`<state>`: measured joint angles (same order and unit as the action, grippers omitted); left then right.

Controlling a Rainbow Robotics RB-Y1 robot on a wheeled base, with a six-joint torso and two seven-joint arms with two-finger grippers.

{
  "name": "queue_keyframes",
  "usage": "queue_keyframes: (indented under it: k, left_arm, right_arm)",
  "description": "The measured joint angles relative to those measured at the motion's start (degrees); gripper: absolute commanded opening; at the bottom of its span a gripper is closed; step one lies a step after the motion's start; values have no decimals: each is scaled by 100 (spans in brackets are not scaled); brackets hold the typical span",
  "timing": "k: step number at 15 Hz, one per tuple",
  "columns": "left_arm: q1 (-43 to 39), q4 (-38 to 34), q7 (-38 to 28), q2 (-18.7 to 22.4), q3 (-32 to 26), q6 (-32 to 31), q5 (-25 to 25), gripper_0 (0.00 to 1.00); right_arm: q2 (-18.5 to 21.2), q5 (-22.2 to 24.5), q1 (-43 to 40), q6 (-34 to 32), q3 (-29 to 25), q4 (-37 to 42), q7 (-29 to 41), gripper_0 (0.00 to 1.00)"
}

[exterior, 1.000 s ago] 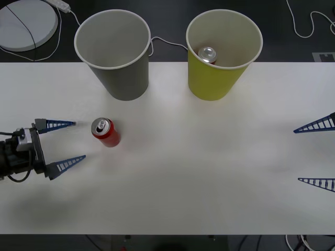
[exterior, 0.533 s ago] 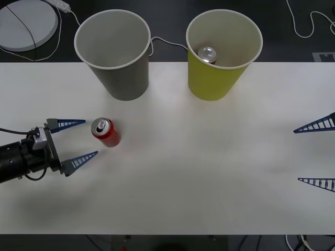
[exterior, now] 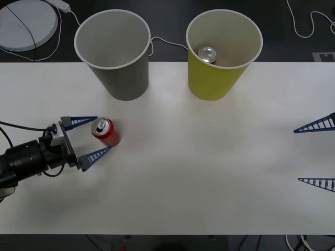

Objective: Put the can into the green bin and the plastic bottle into the gray bin

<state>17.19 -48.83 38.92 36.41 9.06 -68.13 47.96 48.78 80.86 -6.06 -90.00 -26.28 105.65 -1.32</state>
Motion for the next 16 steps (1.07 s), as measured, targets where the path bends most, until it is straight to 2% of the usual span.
queue_keyframes:
  k: [11, 12, 13, 14, 15, 16]
  left_arm:
    - [213, 5, -52, -482, -3, 379, 277, 100]
    - [215, 5, -58, -509, -6, 390, 285, 76]
    - [215, 5, -62, -526, -2, 396, 290, 33]
    - [215, 4, -66, -529, -1, 397, 291, 9]
    - [215, -1, -67, -529, -1, 397, 292, 0]
    - [215, 0, -67, -530, -1, 397, 292, 0]
  right_arm:
    - [0, 0, 0, 0, 0, 0, 0, 100]
    - [0, 0, 0, 0, 0, 0, 0, 100]
    - [0, 0, 0, 0, 0, 0, 0, 100]
    - [0, 0, 0, 0, 0, 0, 0, 100]
    - [0, 0, 0, 0, 0, 0, 0, 100]
    - [0, 0, 0, 0, 0, 0, 0, 100]
